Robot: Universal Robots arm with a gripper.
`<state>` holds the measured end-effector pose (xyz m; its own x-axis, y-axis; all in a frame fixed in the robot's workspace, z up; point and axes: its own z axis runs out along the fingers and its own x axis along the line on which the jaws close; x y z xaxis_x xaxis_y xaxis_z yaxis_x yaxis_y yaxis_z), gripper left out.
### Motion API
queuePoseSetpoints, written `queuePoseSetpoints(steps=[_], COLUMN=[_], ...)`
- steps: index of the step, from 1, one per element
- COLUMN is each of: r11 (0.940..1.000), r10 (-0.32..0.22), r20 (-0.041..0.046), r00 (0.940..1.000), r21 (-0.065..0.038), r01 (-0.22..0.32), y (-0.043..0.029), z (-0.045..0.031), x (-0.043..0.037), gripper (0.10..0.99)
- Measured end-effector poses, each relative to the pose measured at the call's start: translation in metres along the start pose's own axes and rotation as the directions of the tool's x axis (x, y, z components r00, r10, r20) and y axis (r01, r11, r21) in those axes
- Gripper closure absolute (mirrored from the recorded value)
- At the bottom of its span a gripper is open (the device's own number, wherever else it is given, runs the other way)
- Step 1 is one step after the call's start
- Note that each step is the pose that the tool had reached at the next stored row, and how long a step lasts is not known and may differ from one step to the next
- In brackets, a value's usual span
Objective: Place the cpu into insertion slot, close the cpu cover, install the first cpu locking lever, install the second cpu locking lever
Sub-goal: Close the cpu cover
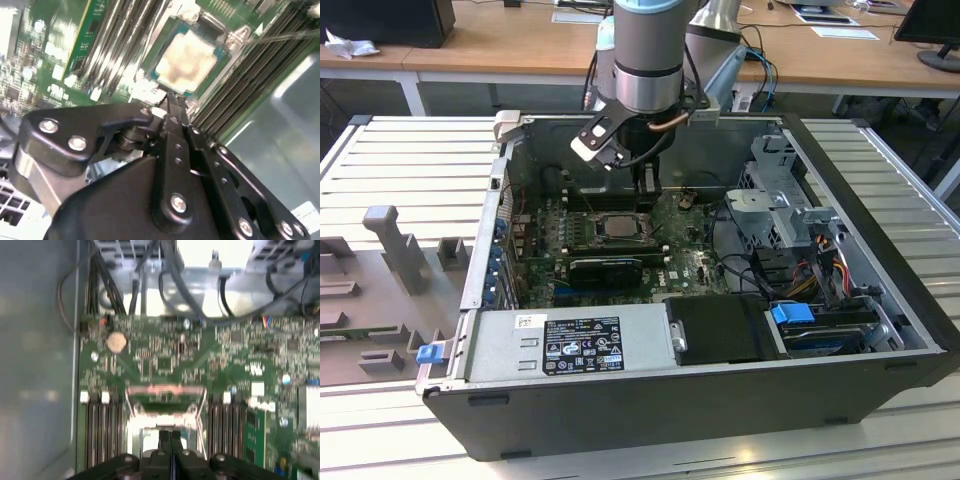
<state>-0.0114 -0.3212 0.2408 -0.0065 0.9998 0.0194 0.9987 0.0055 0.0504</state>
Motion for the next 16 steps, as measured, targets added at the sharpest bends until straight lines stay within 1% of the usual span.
queuePoseSetpoints(steps=[2, 5, 7, 8, 9, 11, 12, 13, 14, 15, 16], r11=[1.0000, 1.0000, 1.0000, 1.0000, 1.0000, 1.0000, 1.0000, 1.0000, 1.0000, 1.0000, 1.0000], r10=[0.000, 0.000, 0.000, 0.000, 0.000, 0.000, 0.000, 0.000, 0.000, 0.000, 0.000], r20=[0.0000, 0.0000, 0.0001, -0.0002, 0.0000, 0.0000, -0.0002, 0.0003, -0.0001, 0.0000, 0.0000], r00=[1.0000, 1.0000, 1.0000, 1.0000, 1.0000, 1.0000, 1.0000, 1.0000, 1.0000, 1.0000, 1.0000], r21=[0.000, 0.000, 0.000, 0.000, 0.000, 0.000, 0.000, 0.000, 0.000, 0.000, 0.000], r01=[0.000, 0.000, 0.000, 0.000, 0.000, 0.000, 0.000, 0.000, 0.000, 0.000, 0.000], y=[0.0010, 0.0014, 0.0017, 0.0023, 0.0044, 0.0053, 0.0097, 0.0144, 0.0175, 0.0265, 0.0340], z=[-0.0024, -0.0100, -0.0127, -0.0128, -0.0132, -0.0210, -0.0242, -0.0309, -0.0324, -0.0320, -0.0316], x=[0.0002, 0.0004, 0.0005, 0.0005, 0.0005, 0.0006, 0.0007, 0.0008, 0.0009, 0.0008, 0.0008], gripper=[0.980, 0.980, 0.980, 0.980, 0.980, 0.980, 0.980, 0.980, 0.980, 0.980, 0.980])
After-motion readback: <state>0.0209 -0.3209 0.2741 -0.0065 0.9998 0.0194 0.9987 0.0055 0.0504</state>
